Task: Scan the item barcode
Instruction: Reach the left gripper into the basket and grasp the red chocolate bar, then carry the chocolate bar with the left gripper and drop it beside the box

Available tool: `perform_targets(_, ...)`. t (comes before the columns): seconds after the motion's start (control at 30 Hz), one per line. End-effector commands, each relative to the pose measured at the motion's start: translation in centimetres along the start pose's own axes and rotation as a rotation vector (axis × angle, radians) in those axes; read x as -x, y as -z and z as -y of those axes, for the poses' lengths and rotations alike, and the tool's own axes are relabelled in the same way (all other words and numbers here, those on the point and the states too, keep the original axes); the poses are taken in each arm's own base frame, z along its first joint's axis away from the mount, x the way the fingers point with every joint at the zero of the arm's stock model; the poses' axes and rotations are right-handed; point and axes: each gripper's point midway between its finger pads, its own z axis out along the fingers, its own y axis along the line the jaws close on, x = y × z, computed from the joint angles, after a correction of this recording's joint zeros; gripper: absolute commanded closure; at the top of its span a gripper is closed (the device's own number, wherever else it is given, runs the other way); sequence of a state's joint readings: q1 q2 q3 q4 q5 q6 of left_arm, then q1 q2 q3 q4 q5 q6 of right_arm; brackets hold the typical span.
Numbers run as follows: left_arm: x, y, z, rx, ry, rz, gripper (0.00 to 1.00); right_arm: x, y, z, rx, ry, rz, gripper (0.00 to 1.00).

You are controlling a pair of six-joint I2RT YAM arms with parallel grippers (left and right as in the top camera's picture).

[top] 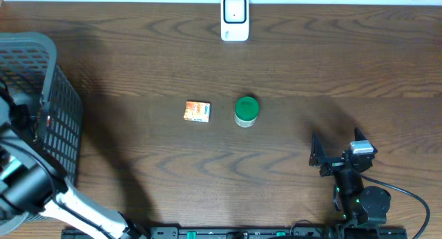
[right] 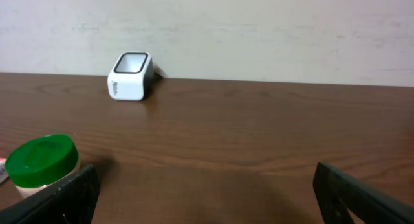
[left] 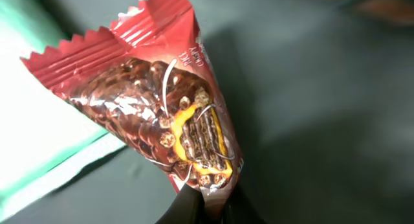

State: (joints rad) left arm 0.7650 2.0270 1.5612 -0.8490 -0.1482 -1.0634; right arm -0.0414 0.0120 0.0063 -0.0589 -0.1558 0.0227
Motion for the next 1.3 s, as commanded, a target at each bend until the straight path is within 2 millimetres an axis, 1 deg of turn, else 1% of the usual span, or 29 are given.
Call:
perform_targets(0.0, 3.6, 13.2, 1.2, -0.277, 0.003, 0.120, 0.93, 0.0, 0.0, 0.0, -0.001, -0.014, 0.001, 0.01)
perform_targets(0.07, 4.6, 19.9, 0.3, -0.412, 0.032, 0.189, 0.93, 0.0, 0.0, 0.0, -0.001, -0.014, 0.001, 0.01)
perform_targets(0.13, 5.1, 25.9, -1.2, -0.544, 0.053, 0.251, 0.93, 0.0, 0.0, 0.0, -0.001, -0.014, 0.001, 0.01)
perform_targets(0.17, 5.0, 28.6, -2.2, -0.613, 0.060, 0.273, 0.93, 0.0, 0.0, 0.0, -0.001, -0.014, 0.001, 0.01)
perform_targets(0.2, 4.3, 31.8, -3.4, -0.702, 0.061, 0.283, 0.92, 0.0, 0.0, 0.0, -0.001, -0.014, 0.001, 0.01)
perform_targets(0.23, 3.4, 33.9, -4.2, -0.773, 0.048, 0.271, 0.93, 0.0, 0.0, 0.0, -0.001, -0.014, 0.001, 0.01)
perform_targets(0.27, 1.8, 36.3, -5.1, -0.859, 0.017, 0.239, 0.93, 0.0, 0.0, 0.0, -0.001, -0.013, 0.001, 0.01)
perform_targets(0.33, -1.8, 39.6, -6.4, -0.989, -0.070, 0.159, 0.93, 0.0, 0.0, 0.0, -0.001, -0.013, 0.001, 0.01)
perform_targets(0.37, -3.8, 40.7, -7.2, -1.033, -0.120, 0.117, 0.92, 0.0, 0.0, 0.0, -0.001, -0.014, 0.001, 0.01)
perform_targets(0.4, -5.7, 41.4, -7.9, -1.056, -0.170, 0.082, 0.92, 0.0, 0.0, 0.0, -0.001, -0.014, 0.001, 0.01)
perform_targets(0.43, -8.2, 41.5, -8.5, -1.064, -0.244, 0.026, 0.92, 0.0, 0.0, 0.0, -0.001, -0.014, 0.001, 0.01)
perform_targets(0.5, -12.1, 40.6, -8.9, -1.045, -0.366, -0.067, 0.93, 0.0, 0.0, 0.0, -0.001, -0.014, 0.001, 0.01)
perform_targets(0.53, -14.6, 39.4, -8.8, -1.012, -0.449, -0.116, 0.93, 0.0, 0.0, 0.0, -0.001, -0.014, 0.001, 0.01)
perform_targets(0.57, -16.5, 38.1, -8.6, -0.973, -0.510, -0.137, 0.92, 0.0, 0.0, 0.0, -0.001, -0.014, 0.001, 0.01)
perform_targets(0.6, -17.9, 36.8, -8.4, -0.930, -0.553, -0.144, 0.92, 0.0, 0.0, 0.0, -0.001, -0.014, 0.001, 0.01)
perform_targets(0.63, -20.0, 34.3, -8.2, -0.850, -0.606, -0.152, 0.93, 0.0, 0.0, 0.0, -0.001, -0.014, 0.001, 0.01)
perform_targets(0.67, -21.6, 32.5, -8.1, -0.788, -0.634, -0.160, 0.93, 0.0, 0.0, 0.0, -0.001, -0.013, 0.001, 0.01)
perform_targets(0.73, -24.4, 29.0, -8.2, -0.665, -0.666, -0.175, 0.93, 0.0, 0.0, 0.0, -0.001, -0.014, 0.001, 0.01)
perform_targets(0.77, -25.5, 27.4, -8.3, -0.609, -0.674, -0.175, 0.92, 0.0, 0.0, 0.0, -0.001, -0.013, 0.001, 0.01)
perform_targets(0.8, -27.1, 24.9, -8.3, -0.523, -0.697, -0.164, 0.93, 0.0, 0.0, 0.0, -0.001, -0.014, 0.001, 0.01)
perform_targets(0.83, -28.4, 22.8, -8.3, -0.451, -0.730, -0.147, 0.92, 0.0, 0.0, 0.0, -0.001, -0.014, 0.001, 0.01)
perform_targets(0.93, -31.1, 19.0, -8.2, -0.319, -0.807, -0.131, 0.92, 0.0, 0.0, 0.0, -0.001, -0.014, 0.001, 0.01)
perform_targets(1.1, -34.7, 13.3, -7.9, -0.164, -0.885, -0.115, 0.92, 0.0, 0.0, 0.0, -0.001, -0.013, 0.001, 0.01)
perform_targets(1.2, -36.2, 10.5, -8.1, -0.103, -0.918, -0.105, 0.92, 0.0, 0.0, 0.0, -0.001, -0.014, 0.001, 0.01)
perform_targets(1.27, -36.9, 9.1, -8.2, -0.072, -0.934, -0.100, 0.91, 0.0, 0.0, 0.0, -0.001, -0.013, 0.001, 0.01)
